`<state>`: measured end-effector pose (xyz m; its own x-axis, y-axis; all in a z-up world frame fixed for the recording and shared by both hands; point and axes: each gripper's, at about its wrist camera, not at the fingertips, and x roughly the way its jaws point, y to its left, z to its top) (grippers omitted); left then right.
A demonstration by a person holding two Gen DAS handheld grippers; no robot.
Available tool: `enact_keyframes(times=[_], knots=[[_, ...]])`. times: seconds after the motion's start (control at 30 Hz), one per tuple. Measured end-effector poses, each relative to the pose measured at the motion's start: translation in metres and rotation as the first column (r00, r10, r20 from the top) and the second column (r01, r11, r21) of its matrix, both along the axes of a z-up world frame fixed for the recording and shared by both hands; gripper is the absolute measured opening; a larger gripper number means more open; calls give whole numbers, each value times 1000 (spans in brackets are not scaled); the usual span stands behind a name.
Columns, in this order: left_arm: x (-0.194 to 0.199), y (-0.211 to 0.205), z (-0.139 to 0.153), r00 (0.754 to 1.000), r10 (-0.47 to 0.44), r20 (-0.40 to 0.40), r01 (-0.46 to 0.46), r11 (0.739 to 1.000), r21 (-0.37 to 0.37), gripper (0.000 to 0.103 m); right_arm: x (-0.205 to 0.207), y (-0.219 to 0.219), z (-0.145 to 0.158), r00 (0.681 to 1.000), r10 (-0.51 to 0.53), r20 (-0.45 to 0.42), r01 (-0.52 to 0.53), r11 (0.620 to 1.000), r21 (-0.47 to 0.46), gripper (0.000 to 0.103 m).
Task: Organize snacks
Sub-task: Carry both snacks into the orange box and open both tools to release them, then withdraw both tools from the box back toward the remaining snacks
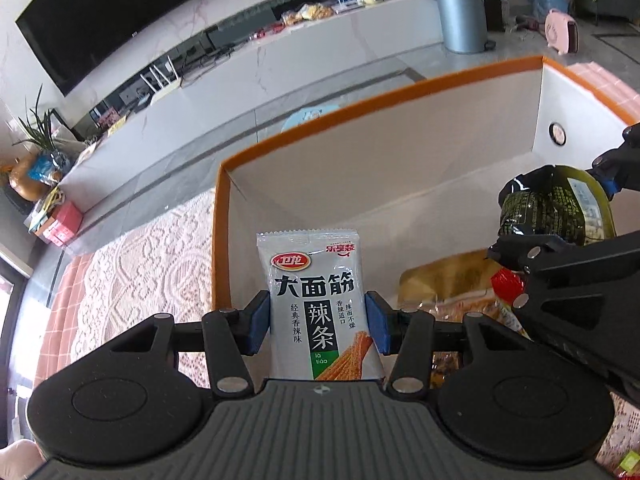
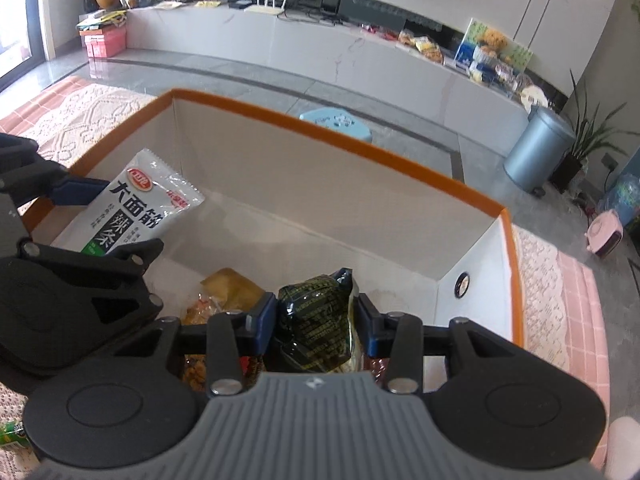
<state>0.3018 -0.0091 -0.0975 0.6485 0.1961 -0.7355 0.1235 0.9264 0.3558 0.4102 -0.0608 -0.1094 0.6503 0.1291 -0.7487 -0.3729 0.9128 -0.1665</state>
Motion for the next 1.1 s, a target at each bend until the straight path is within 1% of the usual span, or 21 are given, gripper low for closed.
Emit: enact_keyframes(times=[0.07, 0.13, 0.17, 0.2, 0.3, 0.4, 0.47, 0.5, 0.57, 0.63, 0.67, 0.73, 0.83, 0.9, 1.0, 1.1], knots=[[2, 1, -2, 1000, 7, -10, -7, 1000, 5, 58, 0, -2, -3, 1000, 1, -13, -1, 1000, -1, 41], [3, 1, -3, 1000, 7, -17, -7, 1000, 7, 60, 5, -2, -5, 1000, 1, -28, -1, 1000, -8, 41], [3, 0, -3, 1000, 8, -15, -8, 1000, 13, 64, 5, -2, -5, 999, 3, -34, -3, 1000, -7, 41], [2, 0, -3, 1000, 7, -20, -6, 1000, 13, 64, 6, -2, -5, 999, 4, -39, -4, 1000, -3, 42], [3, 1, -2, 999, 9, -34, -9, 1000, -6, 66, 6, -2, -3, 999, 7, -42, -7, 1000, 1, 43], [1, 0, -1, 1000, 9, -29, -9, 1000, 2, 72, 3, -3, -2, 999, 5, -39, -5, 1000, -6, 43], [-1, -3, 1, 1000, -2, -20, 3, 1000, 29, 75, 1, -4, 1, 1000, 1, -29, -1, 1000, -10, 47], [-2, -4, 1, 1000, -9, -19, 9, 999, 36, 79, 0, -4, 4, 1000, -2, -22, 1, 1000, -11, 50], [-6, -6, 6, 1000, -13, 1, 13, 999, 49, 82, 0, -5, 8, 1000, -8, -15, 8, 1000, -8, 52], [-8, -6, 13, 1000, -8, 16, 8, 999, 42, 83, -2, -8, 14, 1000, -13, -11, 13, 1000, 1, 56], [-10, -5, 17, 1000, -4, 26, 3, 999, 33, 85, -4, -10, 17, 1000, -17, -8, 17, 1000, 5, 60], [-14, -4, 24, 999, 0, 45, -1, 1000, 21, 86, -7, -15, 26, 1000, -26, 5, 26, 1000, 11, 63], [-24, -3, 36, 997, 3, 81, -5, 1000, 24, 87, -14, -20, 39, 999, -30, 26, 30, 999, 25, 67], [-34, -4, 41, 995, 1, 101, -3, 1000, 24, 87, -21, -25, 49, 999, -31, 43, 29, 999, 43, 73], [-46, -2, 50, 993, 17, 119, -17, 1000, 0, 87, -34, -32, 65, 998, -29, 60, 25, 997, 76, 77], [-60, 4, 58, 988, 30, 149, -25, 999, -35, 87, -49, -39, 80, 996, -28, 81, 19, 994, 108, 77]])
